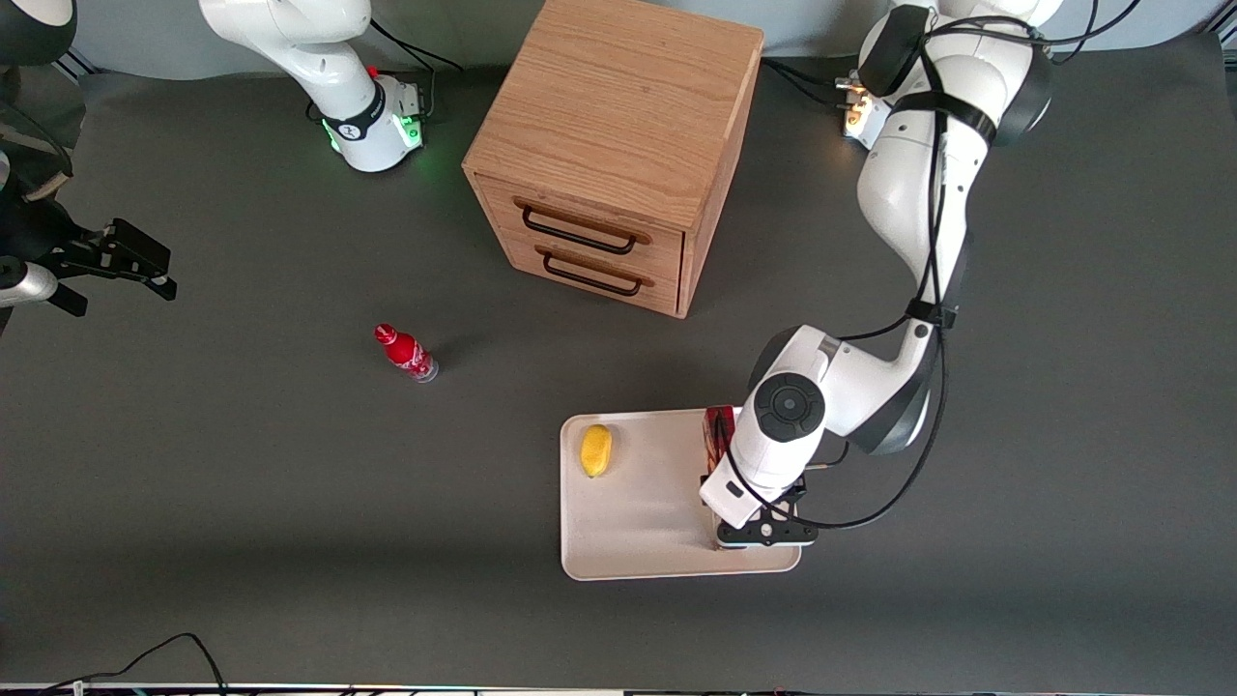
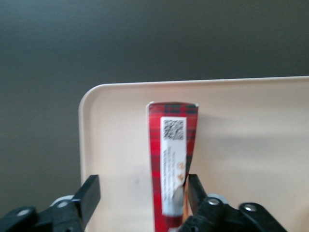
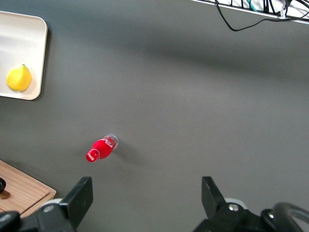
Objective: Place red cookie box on tray
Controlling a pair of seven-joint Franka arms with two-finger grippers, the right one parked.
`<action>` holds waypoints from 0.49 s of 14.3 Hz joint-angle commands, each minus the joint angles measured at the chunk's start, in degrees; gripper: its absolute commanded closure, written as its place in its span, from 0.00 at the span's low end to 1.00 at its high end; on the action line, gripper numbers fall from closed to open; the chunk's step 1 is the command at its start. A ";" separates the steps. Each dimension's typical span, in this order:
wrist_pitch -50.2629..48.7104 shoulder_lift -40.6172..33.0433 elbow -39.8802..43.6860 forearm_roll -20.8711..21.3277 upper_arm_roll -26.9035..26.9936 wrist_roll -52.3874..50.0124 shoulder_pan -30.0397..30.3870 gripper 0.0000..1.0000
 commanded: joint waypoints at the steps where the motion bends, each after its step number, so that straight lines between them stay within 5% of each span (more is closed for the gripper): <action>1: -10.04 -7.54 -2.04 0.50 0.22 2.20 2.04 0.00; 7: -20.17 -22.56 -9.40 -6.26 -0.05 19.15 11.45 0.00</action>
